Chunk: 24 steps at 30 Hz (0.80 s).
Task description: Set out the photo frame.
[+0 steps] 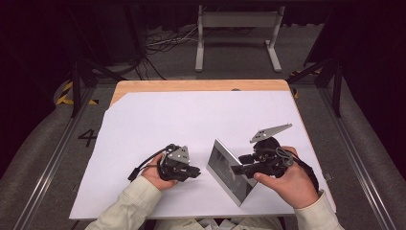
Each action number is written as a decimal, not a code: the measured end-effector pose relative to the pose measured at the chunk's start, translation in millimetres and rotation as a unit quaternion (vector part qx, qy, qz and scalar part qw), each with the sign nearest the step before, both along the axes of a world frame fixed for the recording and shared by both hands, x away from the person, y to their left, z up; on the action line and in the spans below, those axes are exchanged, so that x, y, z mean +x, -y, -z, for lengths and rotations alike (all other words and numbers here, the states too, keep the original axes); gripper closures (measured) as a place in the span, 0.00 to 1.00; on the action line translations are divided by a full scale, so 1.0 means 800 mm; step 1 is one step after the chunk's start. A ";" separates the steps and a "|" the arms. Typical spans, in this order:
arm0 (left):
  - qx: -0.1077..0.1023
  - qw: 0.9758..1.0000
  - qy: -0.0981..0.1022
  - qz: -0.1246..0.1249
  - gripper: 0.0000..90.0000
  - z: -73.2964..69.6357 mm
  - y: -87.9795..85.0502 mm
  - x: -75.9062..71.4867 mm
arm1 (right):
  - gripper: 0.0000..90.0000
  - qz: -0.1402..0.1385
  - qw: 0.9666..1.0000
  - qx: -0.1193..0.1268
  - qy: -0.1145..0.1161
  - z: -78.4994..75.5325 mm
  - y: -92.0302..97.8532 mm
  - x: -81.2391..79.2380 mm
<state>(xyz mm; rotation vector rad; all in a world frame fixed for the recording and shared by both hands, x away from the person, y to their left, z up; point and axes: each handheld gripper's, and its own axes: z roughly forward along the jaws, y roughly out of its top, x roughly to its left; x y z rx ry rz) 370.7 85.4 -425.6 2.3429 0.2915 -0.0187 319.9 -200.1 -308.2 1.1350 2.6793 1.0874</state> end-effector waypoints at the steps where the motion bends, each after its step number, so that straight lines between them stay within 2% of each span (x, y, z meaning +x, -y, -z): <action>1: 0.000 1.000 0.000 0.000 0.91 0.000 0.000 0.000 | 0.58 0.000 1.000 -0.001 -0.001 0.001 -0.001 0.000; 17: 0.000 1.000 -0.001 0.001 0.91 0.000 0.000 0.000 | 0.65 -0.009 1.000 -0.019 -0.010 0.007 -0.007 0.000; 24: 0.000 1.000 -0.002 0.001 0.91 0.000 0.000 0.000 | 0.73 -0.012 0.999 -0.033 -0.009 0.009 -0.009 -0.001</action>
